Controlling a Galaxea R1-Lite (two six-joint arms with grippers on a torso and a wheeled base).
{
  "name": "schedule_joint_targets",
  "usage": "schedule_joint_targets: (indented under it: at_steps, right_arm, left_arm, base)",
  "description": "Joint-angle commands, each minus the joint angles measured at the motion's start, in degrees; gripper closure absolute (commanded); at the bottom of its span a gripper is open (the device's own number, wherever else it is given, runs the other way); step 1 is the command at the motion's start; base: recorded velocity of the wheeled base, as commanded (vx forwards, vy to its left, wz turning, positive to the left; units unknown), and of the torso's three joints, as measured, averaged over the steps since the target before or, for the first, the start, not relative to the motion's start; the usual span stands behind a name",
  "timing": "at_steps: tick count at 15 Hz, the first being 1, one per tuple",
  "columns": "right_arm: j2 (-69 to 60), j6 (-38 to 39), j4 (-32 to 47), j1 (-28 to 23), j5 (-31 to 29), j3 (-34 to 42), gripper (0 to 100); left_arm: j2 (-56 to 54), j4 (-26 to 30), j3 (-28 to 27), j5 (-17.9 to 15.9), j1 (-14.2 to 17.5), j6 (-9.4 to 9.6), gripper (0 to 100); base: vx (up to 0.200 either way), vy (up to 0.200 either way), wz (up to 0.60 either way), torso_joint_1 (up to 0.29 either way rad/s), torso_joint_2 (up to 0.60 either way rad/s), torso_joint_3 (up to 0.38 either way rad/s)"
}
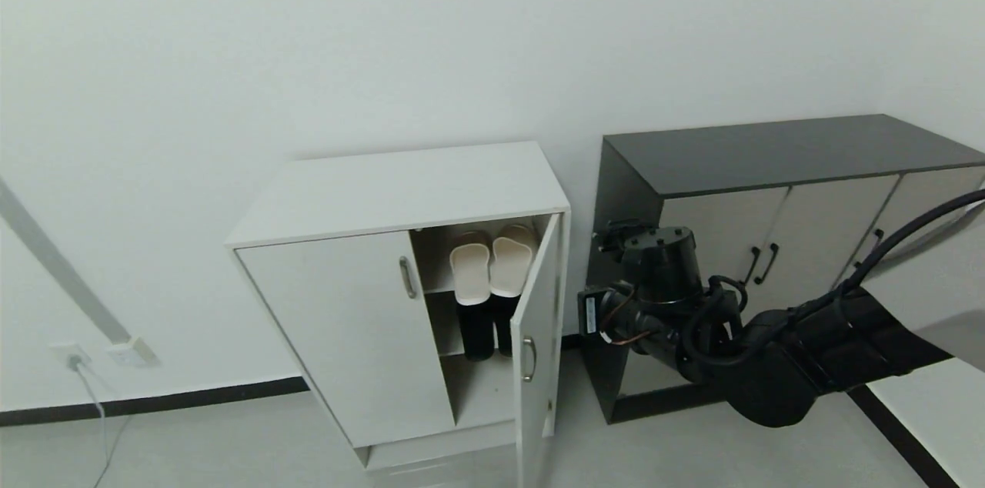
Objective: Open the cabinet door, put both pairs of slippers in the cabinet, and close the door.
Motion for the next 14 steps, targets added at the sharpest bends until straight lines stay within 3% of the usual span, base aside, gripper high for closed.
schedule_joint_targets:
  at_steps: [1,7,14]
  right_arm:
    - [-0.1,0.0,0.0,0.4,0.1,0.2,100]
    - [0.2,-2.8,-8.0,0.2,3.5,3.9,100]
    - [-2.7,-5.5,-8.5,-2.4,3.5,7.0,100]
  left_arm:
    - [0.1,0.0,0.0,0.0,-0.1,0.0,100]
    - [0.1,0.0,0.0,0.0,0.0,0.0,100]
    - [0.1,0.1,0.0,0.0,0.0,0.0,100]
  base:
    - [0.0,0.0,0.6,0.017,0.0,-0.002]
    - [0.0,0.0,0.1,0.002,0.0,0.0]
    - [0.0,0.0,0.0,0.0,0.0,0.0]
